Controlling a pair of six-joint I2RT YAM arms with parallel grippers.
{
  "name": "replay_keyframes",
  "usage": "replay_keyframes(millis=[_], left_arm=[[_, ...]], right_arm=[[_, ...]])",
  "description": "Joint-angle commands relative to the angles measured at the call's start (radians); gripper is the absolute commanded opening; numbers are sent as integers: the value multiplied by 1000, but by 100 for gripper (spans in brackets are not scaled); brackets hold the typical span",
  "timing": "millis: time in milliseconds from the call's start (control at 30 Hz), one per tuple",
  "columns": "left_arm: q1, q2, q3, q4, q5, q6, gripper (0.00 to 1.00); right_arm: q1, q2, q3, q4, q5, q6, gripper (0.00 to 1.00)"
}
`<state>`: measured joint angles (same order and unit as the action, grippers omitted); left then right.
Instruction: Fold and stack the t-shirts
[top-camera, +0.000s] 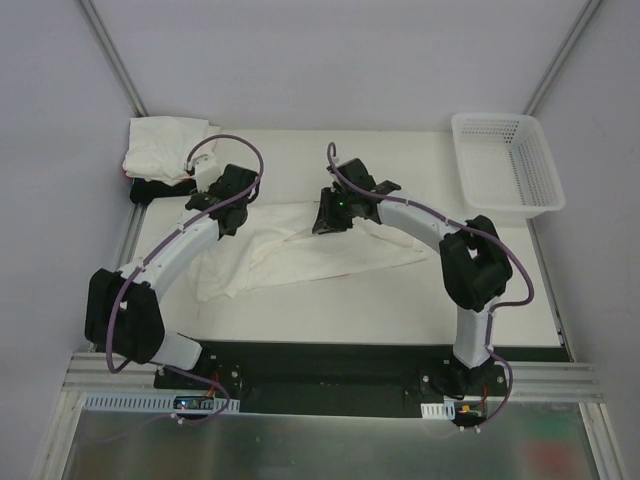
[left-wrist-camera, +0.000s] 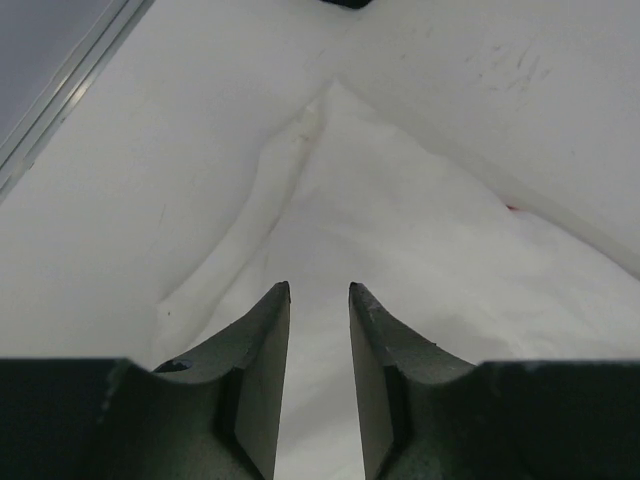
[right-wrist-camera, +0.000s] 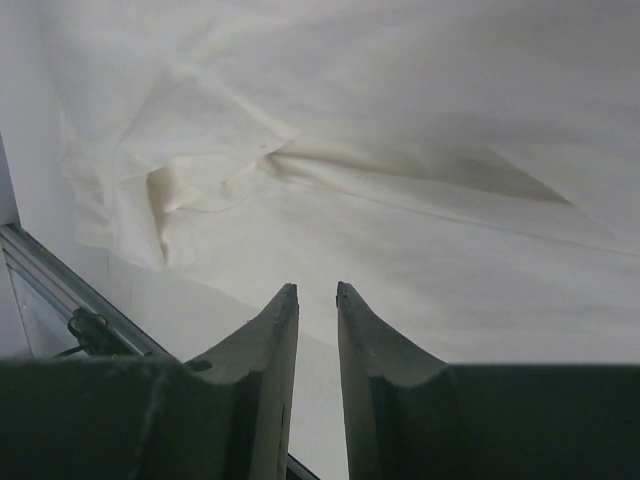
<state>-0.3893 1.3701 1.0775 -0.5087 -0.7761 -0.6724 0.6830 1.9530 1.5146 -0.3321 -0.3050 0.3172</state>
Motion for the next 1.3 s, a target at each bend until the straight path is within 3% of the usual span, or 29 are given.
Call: replay_keyframes(millis=[0, 367, 667, 967, 1133, 1267], left_arm=[[113, 122, 107, 64, -42, -18, 33], [277, 317, 257, 134, 40, 0, 32], [302, 400, 285, 136, 116, -15, 30], [366, 411, 239, 154, 305, -113, 31], [411, 431, 232, 190, 463, -142, 36], [418, 451, 237, 199, 501, -150, 40]], right_arm=[[-95, -139, -124, 64, -9, 8, 25], [-181, -238, -280, 116, -23, 26, 25], [-211, -229, -275, 143, -65, 48, 24], [-227, -206, -268, 143, -88, 56, 24], [-240, -204, -268, 145, -95, 59, 24], [-249, -201, -266, 146, -97, 62, 24]])
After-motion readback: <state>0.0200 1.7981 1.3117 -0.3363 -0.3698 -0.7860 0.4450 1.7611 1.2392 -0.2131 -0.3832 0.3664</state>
